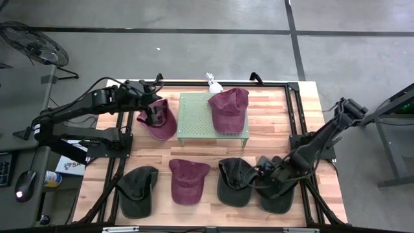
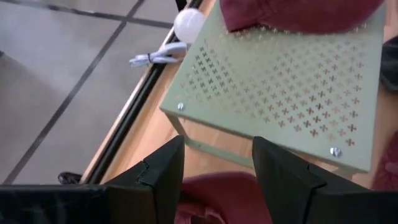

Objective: Pick & Place hat
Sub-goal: Put the right black cap on the shelf

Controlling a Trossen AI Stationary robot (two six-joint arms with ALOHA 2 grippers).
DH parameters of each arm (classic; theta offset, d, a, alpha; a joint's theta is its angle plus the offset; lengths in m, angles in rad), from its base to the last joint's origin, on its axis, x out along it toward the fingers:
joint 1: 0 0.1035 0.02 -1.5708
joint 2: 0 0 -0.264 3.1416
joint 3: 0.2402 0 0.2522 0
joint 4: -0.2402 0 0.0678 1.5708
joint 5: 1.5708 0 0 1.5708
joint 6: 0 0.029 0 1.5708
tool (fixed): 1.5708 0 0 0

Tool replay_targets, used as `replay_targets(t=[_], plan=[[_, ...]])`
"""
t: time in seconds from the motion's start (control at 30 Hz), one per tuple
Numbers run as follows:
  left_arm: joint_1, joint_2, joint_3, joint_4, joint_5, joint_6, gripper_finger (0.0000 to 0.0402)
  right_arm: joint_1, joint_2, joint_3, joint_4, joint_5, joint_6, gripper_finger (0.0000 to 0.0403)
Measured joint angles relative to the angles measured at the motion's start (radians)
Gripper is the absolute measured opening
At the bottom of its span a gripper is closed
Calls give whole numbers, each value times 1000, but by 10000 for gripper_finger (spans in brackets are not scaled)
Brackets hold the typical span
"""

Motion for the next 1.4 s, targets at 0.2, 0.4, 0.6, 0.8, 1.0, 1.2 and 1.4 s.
replay_targets(t=[0.2,0.4,0.6,0.8,1.0,1.2,1.4], plan=[[0,-5,0,-19,1,-44,184,3,110,86,-51,4,76,135],[0,-5,0,-19,32,-66,184,3,176,125,-48,2,97,135],[0,-5,0,-19,61,-76,184,3,200,125,-113,-31,169,135],[0,-5,0,-19,101,-80,184,3,197,125,-231,-64,220,135],[0,-5,0,-19,101,-79,184,3,197,125,-242,-85,231,135],[0,-5,0,-19,101,-77,184,3,197,125,-241,-51,196,135],[0,-5,0,-34,101,-75,184,-6,197,125,-241,-60,137,137]])
